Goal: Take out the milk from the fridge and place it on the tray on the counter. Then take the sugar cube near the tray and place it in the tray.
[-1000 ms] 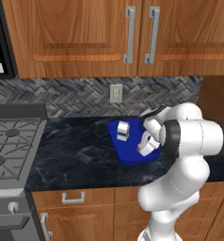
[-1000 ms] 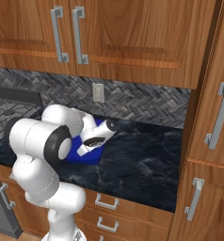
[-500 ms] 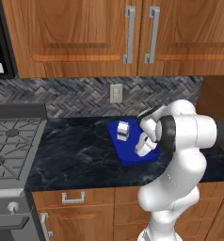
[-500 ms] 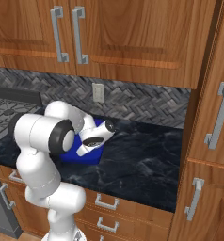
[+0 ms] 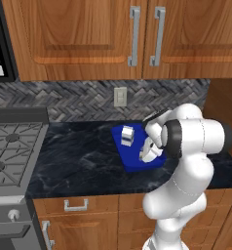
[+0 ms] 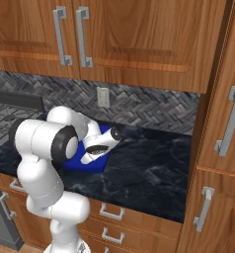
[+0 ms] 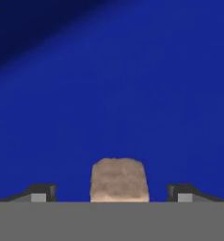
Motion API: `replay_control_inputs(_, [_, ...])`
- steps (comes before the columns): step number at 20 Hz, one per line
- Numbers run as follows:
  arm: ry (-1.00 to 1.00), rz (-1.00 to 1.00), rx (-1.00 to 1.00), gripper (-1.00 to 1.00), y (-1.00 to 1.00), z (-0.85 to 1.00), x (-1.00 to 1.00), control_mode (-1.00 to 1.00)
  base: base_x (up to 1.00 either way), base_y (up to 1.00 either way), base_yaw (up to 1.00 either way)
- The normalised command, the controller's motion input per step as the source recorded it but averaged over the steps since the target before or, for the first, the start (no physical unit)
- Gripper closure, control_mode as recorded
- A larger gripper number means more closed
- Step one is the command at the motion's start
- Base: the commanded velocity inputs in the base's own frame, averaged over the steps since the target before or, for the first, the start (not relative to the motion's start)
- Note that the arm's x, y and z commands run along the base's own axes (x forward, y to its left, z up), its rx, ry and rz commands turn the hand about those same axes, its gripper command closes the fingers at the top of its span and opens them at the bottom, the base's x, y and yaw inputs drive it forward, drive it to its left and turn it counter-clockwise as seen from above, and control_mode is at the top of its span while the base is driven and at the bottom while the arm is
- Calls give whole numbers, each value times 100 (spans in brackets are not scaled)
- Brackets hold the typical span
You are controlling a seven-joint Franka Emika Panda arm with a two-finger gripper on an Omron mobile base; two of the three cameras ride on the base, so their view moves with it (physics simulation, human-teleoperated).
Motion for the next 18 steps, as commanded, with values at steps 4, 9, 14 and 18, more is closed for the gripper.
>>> replay_control_inputs(4, [-3, 0, 0, -100, -1, 6, -3, -100, 0, 0, 0])
replay_control_inputs(9, [-2, 0, 0, -100, 0, 56, -45, -100, 0, 0, 0])
replay_control_inputs(14, [-2, -2, 0, -100, 0, 39, -41, -100, 0, 0, 0])
replay_control_inputs(18, [-8, -1, 0, -100, -1, 18, -29, -100, 0, 0, 0])
